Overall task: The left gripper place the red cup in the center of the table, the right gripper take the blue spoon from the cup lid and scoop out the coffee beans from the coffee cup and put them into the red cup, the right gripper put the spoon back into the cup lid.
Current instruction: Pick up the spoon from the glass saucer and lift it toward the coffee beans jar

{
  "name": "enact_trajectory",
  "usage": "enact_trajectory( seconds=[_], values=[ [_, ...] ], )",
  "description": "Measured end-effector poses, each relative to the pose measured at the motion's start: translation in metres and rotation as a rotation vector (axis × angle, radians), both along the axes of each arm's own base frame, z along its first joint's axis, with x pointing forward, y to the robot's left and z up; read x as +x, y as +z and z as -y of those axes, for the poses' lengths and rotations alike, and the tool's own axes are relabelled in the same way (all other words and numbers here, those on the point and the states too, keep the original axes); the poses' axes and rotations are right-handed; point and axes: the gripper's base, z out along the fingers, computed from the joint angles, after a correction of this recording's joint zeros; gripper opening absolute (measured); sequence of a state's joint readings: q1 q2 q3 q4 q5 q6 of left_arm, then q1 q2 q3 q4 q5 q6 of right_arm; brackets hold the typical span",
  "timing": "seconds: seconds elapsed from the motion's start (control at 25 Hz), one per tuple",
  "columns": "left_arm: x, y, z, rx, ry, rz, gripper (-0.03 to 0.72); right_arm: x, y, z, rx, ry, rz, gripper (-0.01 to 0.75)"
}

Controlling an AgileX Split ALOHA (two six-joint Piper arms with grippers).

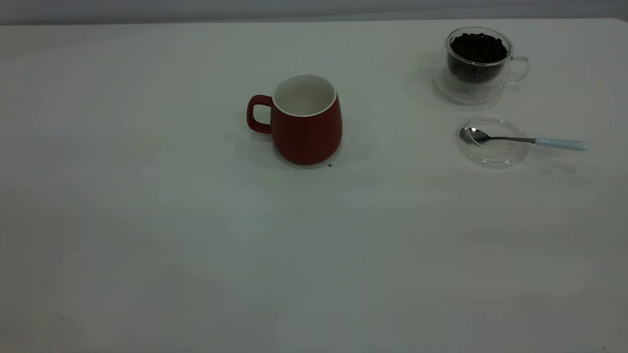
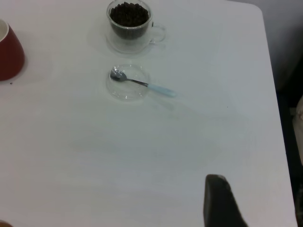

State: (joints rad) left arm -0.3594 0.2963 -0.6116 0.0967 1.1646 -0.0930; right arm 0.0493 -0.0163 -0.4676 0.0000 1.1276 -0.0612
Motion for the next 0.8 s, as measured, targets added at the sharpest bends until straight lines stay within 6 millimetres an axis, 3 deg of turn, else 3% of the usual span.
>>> enact_trajectory(
  seconds=[0.16, 0.8],
  values=[
    [-0.005, -0.026, 0.008, 0.012, -0.155, -0.051, 0.587, 0.0, 0.0, 0.0, 0.0, 0.0, 0.0, 0.415],
    [-0.007, -0.032, 0.018, -0.076, -0.219, -0.074, 0.587, 0.0, 0.0, 0.0, 0.0, 0.0, 0.0, 0.415]
  ],
)
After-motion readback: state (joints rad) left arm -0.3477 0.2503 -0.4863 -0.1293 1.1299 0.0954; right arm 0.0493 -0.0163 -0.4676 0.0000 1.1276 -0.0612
